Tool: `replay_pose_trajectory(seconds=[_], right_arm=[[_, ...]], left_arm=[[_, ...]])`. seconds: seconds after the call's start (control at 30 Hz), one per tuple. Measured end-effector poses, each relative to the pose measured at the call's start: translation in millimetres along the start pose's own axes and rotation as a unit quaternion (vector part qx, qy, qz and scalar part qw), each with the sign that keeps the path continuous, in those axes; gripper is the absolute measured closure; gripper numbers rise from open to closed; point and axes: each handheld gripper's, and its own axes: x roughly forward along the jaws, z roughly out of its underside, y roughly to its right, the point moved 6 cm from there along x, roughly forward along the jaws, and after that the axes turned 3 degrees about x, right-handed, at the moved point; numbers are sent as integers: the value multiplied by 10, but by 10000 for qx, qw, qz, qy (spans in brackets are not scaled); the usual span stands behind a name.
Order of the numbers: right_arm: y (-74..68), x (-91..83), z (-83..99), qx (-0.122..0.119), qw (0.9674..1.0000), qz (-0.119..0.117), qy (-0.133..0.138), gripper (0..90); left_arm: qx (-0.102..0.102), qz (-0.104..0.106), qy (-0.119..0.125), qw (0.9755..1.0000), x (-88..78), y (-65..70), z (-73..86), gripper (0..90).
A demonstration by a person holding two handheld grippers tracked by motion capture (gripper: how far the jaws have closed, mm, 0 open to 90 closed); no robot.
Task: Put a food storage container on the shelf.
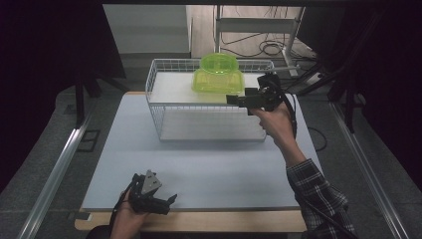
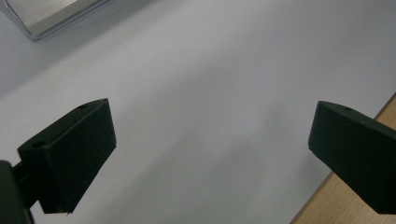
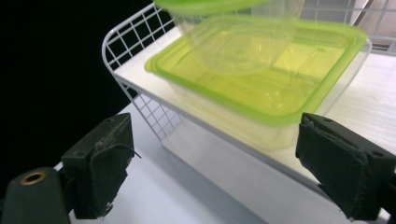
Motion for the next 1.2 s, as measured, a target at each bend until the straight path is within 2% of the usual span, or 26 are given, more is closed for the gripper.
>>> replay_pose_trajectory(seconds=[0.53, 0.8, 1.2], right_arm=[[1, -25, 313, -231, 9996, 68, -164, 74], [14, -40, 440, -221, 9995, 61, -209, 60], [36, -52, 615, -402, 9985, 243, -264, 35]], left_arm=[[3, 1, -12, 10000, -5, -9, 3, 5], [3, 5, -17, 10000, -3, -8, 4, 5], [-26, 11, 0, 10000, -1, -3, 2, 5]])
